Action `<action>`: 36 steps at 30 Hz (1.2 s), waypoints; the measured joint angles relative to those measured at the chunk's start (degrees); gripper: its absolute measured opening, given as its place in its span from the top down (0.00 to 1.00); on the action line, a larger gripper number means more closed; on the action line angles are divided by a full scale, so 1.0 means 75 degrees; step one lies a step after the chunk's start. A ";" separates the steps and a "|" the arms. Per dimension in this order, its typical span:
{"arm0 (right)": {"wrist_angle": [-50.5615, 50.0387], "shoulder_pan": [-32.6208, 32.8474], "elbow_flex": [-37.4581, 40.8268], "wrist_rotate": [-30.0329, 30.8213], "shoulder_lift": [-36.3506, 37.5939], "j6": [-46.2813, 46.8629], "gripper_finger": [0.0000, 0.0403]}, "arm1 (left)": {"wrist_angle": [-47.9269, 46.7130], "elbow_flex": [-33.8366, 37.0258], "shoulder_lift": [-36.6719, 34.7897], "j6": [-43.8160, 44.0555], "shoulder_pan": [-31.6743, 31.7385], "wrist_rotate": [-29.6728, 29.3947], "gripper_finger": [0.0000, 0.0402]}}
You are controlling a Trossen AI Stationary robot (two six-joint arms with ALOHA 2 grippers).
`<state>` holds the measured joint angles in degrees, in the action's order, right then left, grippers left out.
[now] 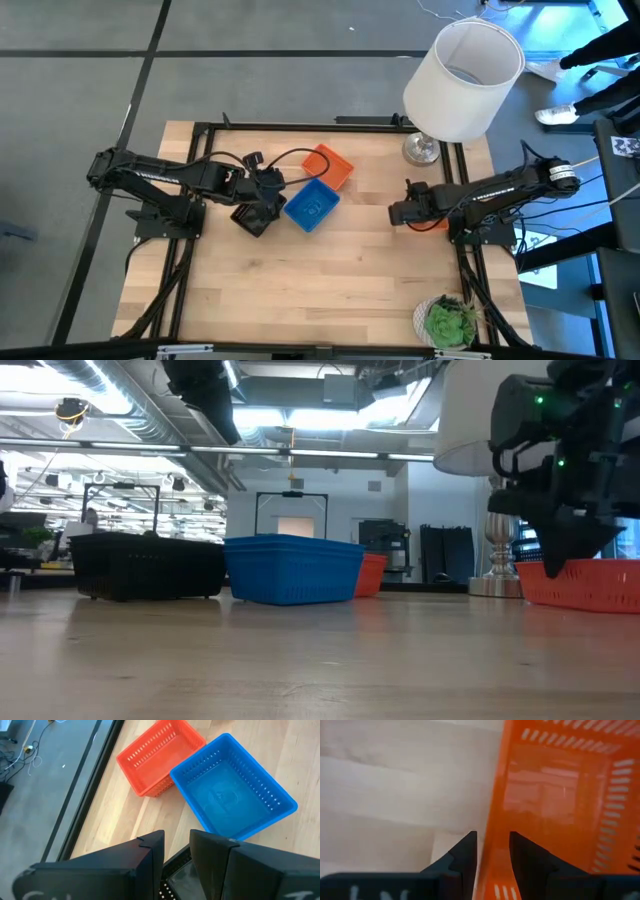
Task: Stack baskets by color
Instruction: Stack the right orange bin on the left orange bin
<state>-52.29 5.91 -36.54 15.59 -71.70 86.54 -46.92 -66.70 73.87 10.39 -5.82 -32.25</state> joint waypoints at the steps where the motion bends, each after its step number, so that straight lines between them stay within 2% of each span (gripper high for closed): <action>1: 0.0167 0.0000 0.0089 0.0112 0.0000 -0.0009 0.72 | -0.0002 0.0000 0.0000 0.0000 0.0000 0.0000 0.79; 10: 0.0807 0.0000 0.0769 0.0316 -0.0003 0.0015 0.72 | -0.0002 0.0000 0.0000 0.0000 0.0001 -0.0003 0.79; 17: 0.0927 0.0000 0.0810 0.0364 -0.0003 -0.0025 0.72 | -0.0002 0.0000 0.0000 -0.0013 0.0003 -0.0003 0.79; 21: 0.0998 0.0000 0.0810 0.0635 -0.0006 -0.0215 0.79 | -0.0005 0.0000 0.0000 -0.0032 0.0002 -0.0003 0.79; 27: 0.1246 0.0000 0.0810 0.1158 -0.0006 -0.0420 0.98 | -0.0072 0.0000 0.0000 -0.0035 0.0003 -0.0003 0.79; 31: 0.1627 0.0000 0.0672 0.1572 -0.0009 -0.0493 0.99 | -0.0092 0.0000 0.0000 -0.0055 0.0003 -0.0005 0.79; 36: 0.1933 -0.0003 -0.0069 0.2062 -0.0009 -0.1187 0.99 | -0.0092 0.0000 0.0000 -0.0061 0.0003 -0.0006 0.79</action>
<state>-37.80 5.89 -37.06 31.05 -71.77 77.64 -47.62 -66.70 73.87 9.93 -5.80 -32.29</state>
